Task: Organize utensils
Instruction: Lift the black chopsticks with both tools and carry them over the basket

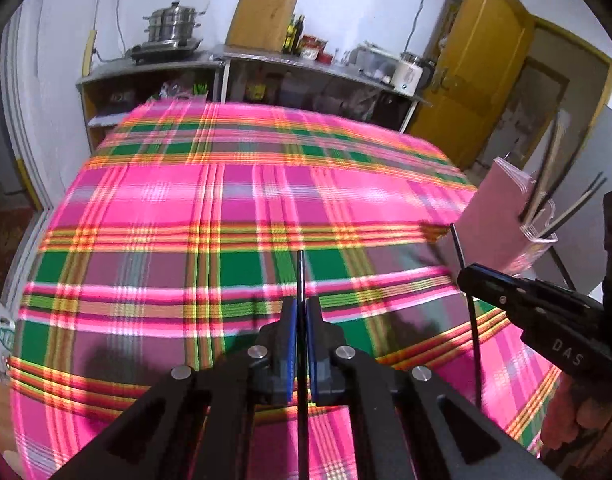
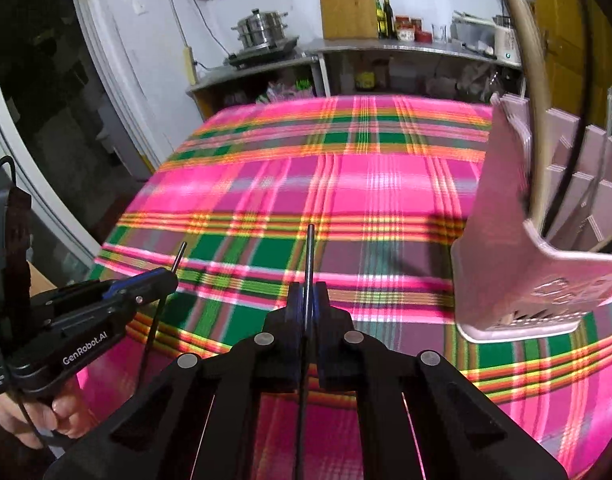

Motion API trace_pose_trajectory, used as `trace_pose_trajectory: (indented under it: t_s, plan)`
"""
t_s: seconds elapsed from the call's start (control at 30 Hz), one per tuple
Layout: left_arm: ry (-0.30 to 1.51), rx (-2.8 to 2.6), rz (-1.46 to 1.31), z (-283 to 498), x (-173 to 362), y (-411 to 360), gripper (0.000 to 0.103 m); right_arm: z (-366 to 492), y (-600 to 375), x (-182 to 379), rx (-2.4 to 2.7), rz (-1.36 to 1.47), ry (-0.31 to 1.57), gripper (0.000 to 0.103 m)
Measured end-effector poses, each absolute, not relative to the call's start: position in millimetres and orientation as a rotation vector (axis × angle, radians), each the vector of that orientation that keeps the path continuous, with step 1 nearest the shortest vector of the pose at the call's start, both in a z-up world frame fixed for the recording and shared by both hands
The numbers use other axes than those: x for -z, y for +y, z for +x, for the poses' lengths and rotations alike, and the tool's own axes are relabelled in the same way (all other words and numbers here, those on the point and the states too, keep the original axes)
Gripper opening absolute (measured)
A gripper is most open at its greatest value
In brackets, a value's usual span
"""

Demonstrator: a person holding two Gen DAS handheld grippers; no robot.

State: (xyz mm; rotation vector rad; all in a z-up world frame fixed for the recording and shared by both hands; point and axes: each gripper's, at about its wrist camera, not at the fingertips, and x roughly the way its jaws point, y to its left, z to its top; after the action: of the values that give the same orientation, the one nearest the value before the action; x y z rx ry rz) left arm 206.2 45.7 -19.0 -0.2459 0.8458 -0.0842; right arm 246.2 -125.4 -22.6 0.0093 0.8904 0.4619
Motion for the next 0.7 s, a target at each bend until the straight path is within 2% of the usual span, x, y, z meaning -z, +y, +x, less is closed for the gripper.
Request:
trace_pose_trajectory:
  t_s: [0.3, 0.7]
  plan:
    - [0.738, 0.139, -0.244, 184.9, -38.9, 38.1, 0.004, 220.7, -143.3, -28.8, -0.468, 0.055, 0.789, 0.005]
    - [0.656, 0.184, -0.240, 170.6, -81.9, 25.0, 0.004, 194.8, -164.4, -71.7, -0.456, 0.074, 0.696, 0.005]
